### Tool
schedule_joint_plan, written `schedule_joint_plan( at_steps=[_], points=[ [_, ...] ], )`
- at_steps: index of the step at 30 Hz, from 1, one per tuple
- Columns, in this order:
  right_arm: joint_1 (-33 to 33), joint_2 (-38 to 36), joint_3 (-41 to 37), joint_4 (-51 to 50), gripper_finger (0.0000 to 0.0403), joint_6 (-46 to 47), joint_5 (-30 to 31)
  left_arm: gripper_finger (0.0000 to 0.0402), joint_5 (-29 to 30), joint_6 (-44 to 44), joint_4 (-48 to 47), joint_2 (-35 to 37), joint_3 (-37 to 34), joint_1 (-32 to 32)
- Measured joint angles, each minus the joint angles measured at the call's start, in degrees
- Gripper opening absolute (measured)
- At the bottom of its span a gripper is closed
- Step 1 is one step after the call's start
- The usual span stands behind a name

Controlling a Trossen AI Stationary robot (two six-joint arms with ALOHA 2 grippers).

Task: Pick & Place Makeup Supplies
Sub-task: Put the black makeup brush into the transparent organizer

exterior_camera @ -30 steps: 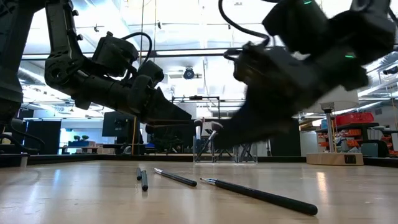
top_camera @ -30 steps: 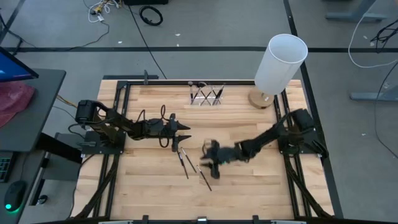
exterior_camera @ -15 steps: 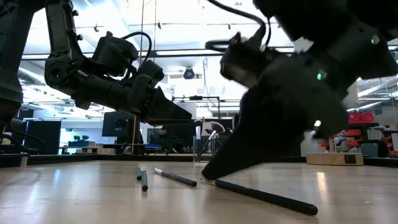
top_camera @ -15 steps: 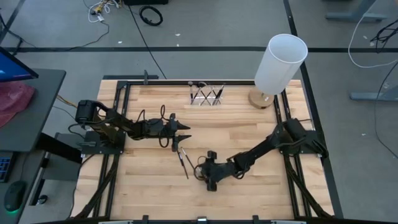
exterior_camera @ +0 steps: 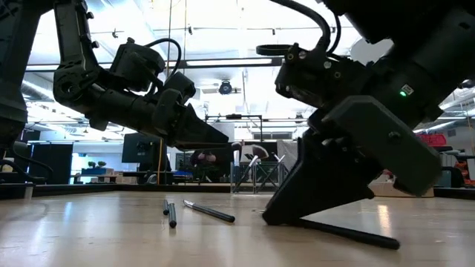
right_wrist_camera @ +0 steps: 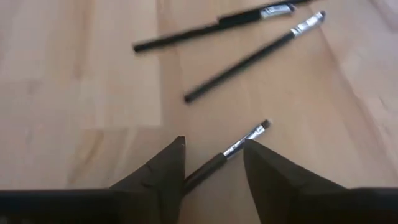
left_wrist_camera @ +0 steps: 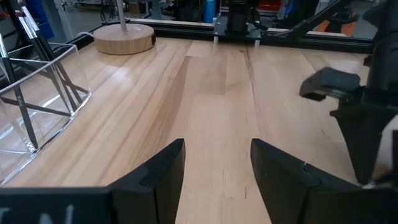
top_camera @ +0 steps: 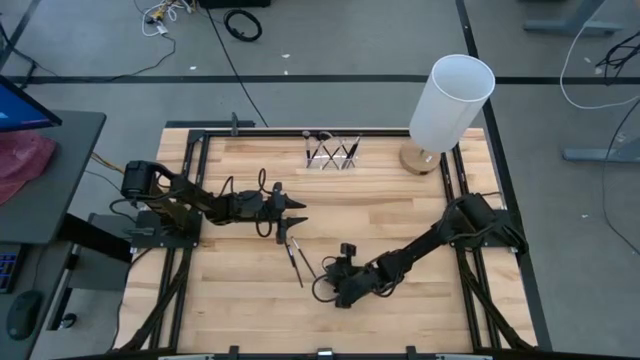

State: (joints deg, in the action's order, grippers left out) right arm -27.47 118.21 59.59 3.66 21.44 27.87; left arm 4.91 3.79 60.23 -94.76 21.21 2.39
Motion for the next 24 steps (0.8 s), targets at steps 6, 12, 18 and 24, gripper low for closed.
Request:
schedule_joint_plan(
  at_steps=[6, 12, 18, 24],
  points=[
    [0.5, -0.5, -0.6, -5.4, 0.0108, 6.7, -0.1, 0.0188, 0.0, 0.1, 0.0, 0.0, 0.0, 0.0],
    [0.7, -0.7, -1.6, -4.5, 0.0015, 7.0, -0.7, 0.0188, 0.0, 0.3, 0.3, 0.0, 0.0, 0.0],
    [0.9, -1.4, -1.9, -4.2, 0.0013, 7.9, 0.4, 0.0188, -0.2, 0.5, 0.4, 0.0, 0.0, 0.0],
    [3.1, -5.4, -2.9, -3.8, 0.0005, 4.0, 0.3, 0.0188, -5.5, 0.1, 1.6, 0.0, 0.0, 0.0]
  ],
)
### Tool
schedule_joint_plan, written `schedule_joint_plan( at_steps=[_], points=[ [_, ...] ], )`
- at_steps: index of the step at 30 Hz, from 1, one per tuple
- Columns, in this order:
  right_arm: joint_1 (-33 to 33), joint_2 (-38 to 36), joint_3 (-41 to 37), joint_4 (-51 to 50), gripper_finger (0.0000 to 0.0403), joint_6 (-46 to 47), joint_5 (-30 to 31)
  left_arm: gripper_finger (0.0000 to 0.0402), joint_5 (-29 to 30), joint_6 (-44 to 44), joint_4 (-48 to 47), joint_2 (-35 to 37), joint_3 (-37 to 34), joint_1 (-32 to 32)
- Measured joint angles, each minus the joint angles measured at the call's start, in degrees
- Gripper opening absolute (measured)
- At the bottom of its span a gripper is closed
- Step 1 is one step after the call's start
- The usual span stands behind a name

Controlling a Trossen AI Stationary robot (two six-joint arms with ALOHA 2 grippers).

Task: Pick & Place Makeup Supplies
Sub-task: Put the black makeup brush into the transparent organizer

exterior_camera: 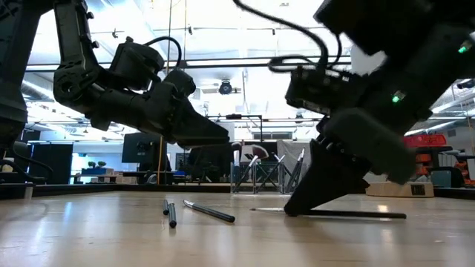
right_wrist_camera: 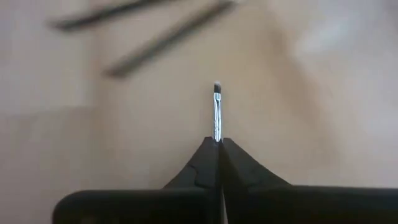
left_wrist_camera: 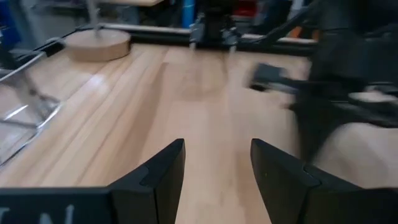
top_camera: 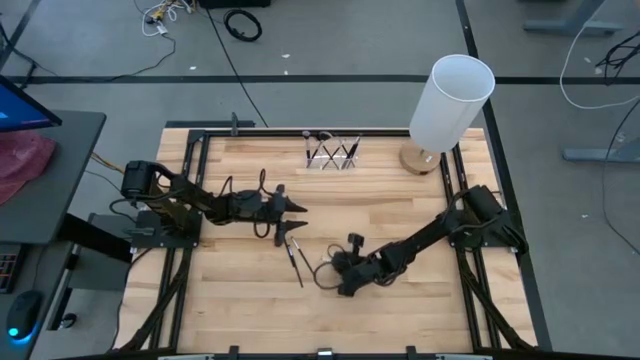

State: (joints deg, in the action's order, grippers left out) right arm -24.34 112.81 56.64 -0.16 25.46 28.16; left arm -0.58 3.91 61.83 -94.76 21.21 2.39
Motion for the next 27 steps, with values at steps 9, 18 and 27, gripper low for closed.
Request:
schedule_joint_plan(
  at_steps=[9, 18, 27],
  points=[
    [3.7, -6.6, -12.2, 30.2, 0.0004, -6.4, 3.4, 0.0188, -10.8, -2.6, 5.2, 0.0, 0.0, 0.0],
    [6.9, -7.5, -25.4, 81.4, 0.0004, -17.2, 4.3, 0.0188, -15.6, -1.6, 18.4, 0.0, 0.0, 0.0],
    [9.7, -7.5, -18.0, 81.6, 0.0004, -26.6, -3.5, 0.0188, -11.6, -1.8, 22.9, 0.0, 1.0, 0.0]
  ],
)
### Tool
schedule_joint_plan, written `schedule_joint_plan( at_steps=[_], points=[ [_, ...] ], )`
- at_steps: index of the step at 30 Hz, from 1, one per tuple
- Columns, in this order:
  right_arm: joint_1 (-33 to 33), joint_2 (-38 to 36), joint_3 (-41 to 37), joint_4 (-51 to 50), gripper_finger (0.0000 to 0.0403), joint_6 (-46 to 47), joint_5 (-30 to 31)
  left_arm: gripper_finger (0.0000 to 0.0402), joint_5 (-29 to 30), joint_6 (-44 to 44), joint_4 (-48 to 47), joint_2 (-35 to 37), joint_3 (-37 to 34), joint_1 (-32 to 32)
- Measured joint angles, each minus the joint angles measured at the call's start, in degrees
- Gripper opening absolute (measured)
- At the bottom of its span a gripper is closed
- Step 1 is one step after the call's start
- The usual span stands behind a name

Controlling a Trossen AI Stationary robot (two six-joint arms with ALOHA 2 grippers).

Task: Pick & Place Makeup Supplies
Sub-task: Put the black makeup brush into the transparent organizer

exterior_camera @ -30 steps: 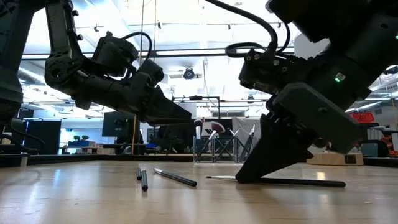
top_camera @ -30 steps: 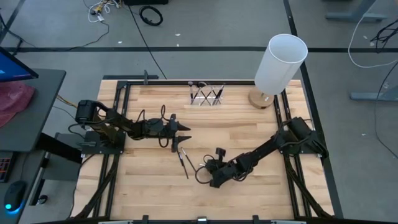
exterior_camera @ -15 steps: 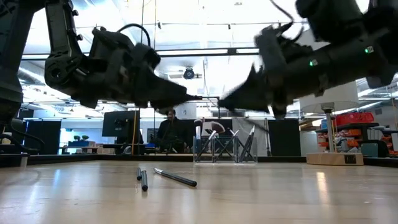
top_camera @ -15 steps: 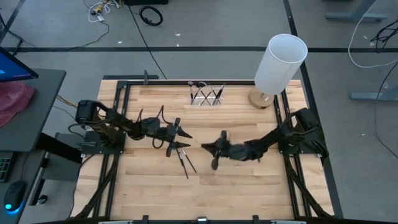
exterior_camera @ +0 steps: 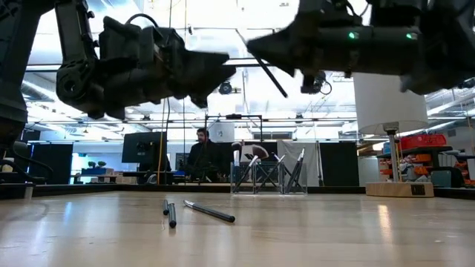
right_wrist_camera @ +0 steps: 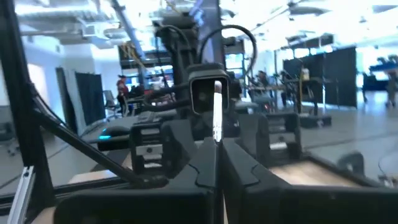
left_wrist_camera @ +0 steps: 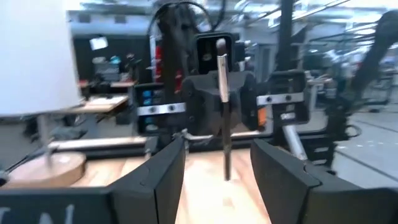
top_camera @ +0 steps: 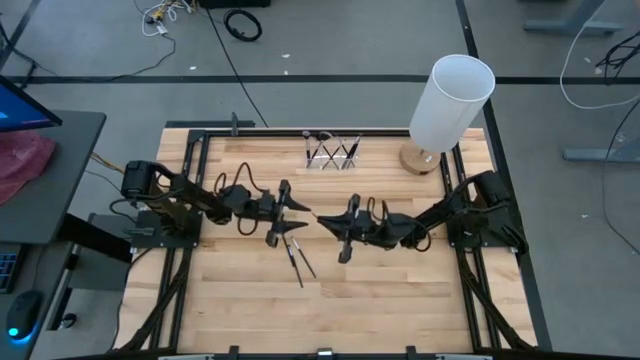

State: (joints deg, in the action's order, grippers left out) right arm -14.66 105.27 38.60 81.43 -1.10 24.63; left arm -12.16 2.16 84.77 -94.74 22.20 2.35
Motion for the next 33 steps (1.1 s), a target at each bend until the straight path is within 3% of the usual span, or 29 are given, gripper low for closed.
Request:
schedule_joint_plan(
  at_steps=[15, 29, 33],
  points=[
    [0.5, -0.1, 3.7, -6.6, 0.0005, -1.3, -4.7, 0.0173, -0.7, 0.5, 4.9, -0.1, 3.5, -2.2],
    [0.4, -0.1, 3.7, -6.9, 0.0006, -1.1, -4.9, 0.0023, -4.1, 0.1, 3.4, -0.2, 4.0, -2.6],
    [0.4, -0.3, 3.7, -8.9, 0.0014, -1.0, -4.8, 0.0013, -4.4, 0.1, 2.5, -0.2, 4.0, -2.6]
  ],
)
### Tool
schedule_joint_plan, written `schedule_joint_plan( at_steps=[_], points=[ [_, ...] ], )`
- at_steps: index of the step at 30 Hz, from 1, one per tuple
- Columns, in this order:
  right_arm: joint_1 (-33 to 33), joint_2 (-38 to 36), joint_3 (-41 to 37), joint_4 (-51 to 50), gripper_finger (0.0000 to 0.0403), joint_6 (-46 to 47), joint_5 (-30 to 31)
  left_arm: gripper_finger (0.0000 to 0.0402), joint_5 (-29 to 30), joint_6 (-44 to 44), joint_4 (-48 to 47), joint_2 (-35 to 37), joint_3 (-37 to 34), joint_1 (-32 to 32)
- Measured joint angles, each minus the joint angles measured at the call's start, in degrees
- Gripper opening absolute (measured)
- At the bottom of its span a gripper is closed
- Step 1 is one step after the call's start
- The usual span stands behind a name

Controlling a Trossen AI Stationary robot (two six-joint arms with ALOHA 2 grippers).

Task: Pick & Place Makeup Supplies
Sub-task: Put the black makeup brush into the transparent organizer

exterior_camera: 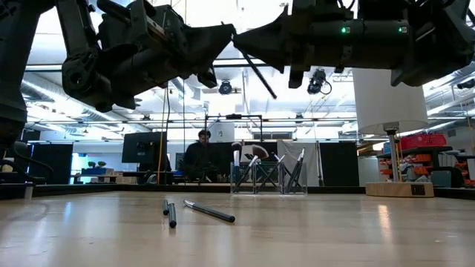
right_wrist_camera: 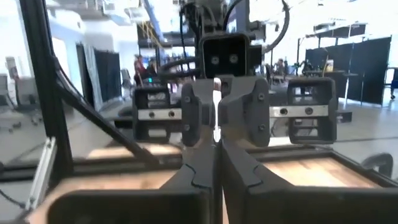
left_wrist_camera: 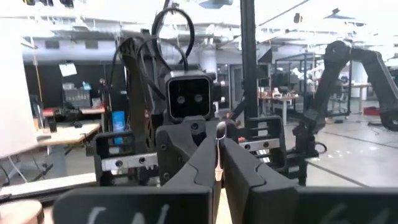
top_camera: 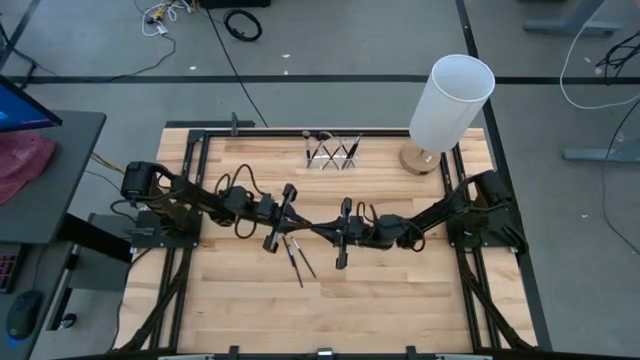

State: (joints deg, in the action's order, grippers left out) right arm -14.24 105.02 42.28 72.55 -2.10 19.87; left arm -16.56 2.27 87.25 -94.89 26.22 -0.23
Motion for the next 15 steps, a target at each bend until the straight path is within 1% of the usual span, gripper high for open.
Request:
schedule_joint_plan(
  at_steps=[3, 5, 9, 12, 13, 15],
  points=[
    [-0.1, -0.8, -0.2, -5.5, 0.0036, 0.8, 2.2, 0.0014, 0.2, -0.1, -2.6, 0.0, -0.1, 0.1],
    [-0.1, -2.7, -1.3, -12.7, 0.0061, 3.7, 4.1, 0.0012, 0.7, -0.1, -3.9, 0.1, 0.0, 0.7],
    [-0.1, -9.8, -3.3, -36.7, 0.0116, 13.3, 7.3, 0.0012, 3.1, 0.7, -8.9, 0.1, 0.0, 2.6],
    [0.0, -13.8, -4.2, -55.1, 0.015, 23.1, 8.6, 0.0012, 6.3, 1.4, -11.7, 0.1, 0.0, 4.9],
    [0.0, -14.6, -4.7, -59.4, 0.0158, 26.8, 9.1, 0.0013, 7.2, 1.9, -11.9, 0.1, 0.1, 6.0],
    [-0.1, -15.1, -6.3, -63.2, 0.0169, 33.4, 10.6, 0.0013, 8.1, 3.1, -13.7, 0.2, 1.3, 8.8]
  ],
)
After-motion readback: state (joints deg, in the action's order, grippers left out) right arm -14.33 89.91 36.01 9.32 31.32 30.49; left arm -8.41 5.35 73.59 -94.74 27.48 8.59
